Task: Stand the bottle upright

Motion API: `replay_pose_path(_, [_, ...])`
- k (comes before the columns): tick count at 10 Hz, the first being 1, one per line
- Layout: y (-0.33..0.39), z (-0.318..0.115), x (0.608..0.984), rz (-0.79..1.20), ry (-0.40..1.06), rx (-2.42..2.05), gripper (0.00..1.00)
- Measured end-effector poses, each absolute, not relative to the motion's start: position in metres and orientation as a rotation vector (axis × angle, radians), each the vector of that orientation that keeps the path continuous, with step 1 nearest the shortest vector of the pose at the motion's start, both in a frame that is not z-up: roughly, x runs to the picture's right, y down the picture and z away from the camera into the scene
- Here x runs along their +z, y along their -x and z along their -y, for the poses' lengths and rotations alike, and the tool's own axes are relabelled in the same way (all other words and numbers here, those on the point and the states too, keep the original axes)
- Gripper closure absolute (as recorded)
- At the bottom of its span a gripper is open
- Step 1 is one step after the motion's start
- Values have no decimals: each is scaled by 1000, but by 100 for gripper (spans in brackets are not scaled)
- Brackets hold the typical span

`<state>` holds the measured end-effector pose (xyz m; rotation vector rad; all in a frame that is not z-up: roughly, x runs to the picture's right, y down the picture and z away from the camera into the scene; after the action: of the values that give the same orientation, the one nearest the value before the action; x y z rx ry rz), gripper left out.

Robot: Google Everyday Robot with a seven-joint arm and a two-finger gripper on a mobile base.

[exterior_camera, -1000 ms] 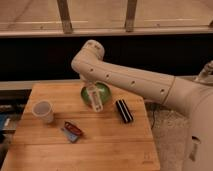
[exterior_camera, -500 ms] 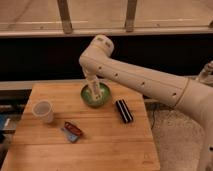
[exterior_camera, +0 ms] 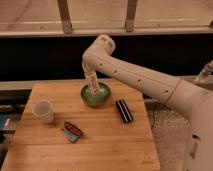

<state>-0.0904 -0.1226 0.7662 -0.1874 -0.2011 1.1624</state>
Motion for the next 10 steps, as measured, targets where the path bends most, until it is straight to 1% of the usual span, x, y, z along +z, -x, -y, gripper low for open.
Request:
replay_pose_path(4, [93,117,821,209,212,1142,100])
replay_pose_path(8, [79,103,850,256,239,1165,99])
replay_pose_path(9, [76,102,853,260,244,1171,94])
replay_pose_path(10, [77,97,859,263,255,1173,85])
